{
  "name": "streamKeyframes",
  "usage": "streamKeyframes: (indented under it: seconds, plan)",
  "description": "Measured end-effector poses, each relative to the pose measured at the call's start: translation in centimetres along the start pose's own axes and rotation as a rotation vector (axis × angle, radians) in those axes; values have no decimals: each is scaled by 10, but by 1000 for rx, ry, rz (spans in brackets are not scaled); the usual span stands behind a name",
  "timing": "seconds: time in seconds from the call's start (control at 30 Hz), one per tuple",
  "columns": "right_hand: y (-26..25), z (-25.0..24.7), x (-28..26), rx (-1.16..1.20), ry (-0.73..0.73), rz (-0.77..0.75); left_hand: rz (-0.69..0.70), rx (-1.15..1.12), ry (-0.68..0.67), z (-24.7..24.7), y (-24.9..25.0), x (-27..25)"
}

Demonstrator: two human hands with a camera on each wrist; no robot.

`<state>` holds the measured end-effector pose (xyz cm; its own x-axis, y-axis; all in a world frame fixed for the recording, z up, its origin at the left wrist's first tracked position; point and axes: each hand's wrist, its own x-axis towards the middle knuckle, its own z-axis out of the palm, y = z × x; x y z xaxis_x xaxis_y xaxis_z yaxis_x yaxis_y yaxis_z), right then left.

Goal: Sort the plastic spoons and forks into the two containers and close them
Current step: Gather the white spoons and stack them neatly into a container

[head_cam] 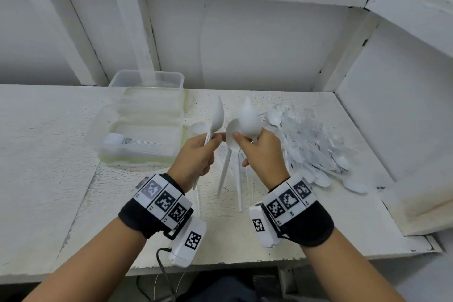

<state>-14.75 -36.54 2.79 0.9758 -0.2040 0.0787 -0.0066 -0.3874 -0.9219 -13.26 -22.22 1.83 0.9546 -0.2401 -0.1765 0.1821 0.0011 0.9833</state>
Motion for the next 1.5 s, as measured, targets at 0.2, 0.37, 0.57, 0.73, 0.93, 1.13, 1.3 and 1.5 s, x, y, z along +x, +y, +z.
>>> streamKeyframes:
  seconds: [0.2, 0.37, 0.57, 0.73, 0.93, 1.13, 1.3, 1.5]
  plan:
    - [4, -7, -1, 89, 94, 101, -33, 24, 42, 1, 3, -9]
    - [-4, -13, -4, 189, 115, 67, -92, 29, 22, 1, 0, -10]
    - [-8, -3, -7, 198, 129, 68, -4, 111, -37, 5, -7, -12]
    - [-3, 1, -7, 186, 147, 93, -13, 89, -84, 5, -8, -14]
    - [2, 6, -9, 187, 169, 82, -158, -75, -245, 10, -3, -24]
    - [11, 4, -6, 173, 98, 107, -224, -72, -210, 10, -4, -19]
    - [11, 3, -7, 149, 39, 114, -208, 3, -155, 11, -4, -16]
    - [17, 5, -13, 201, 118, 95, -144, -7, -80, 12, -11, -13]
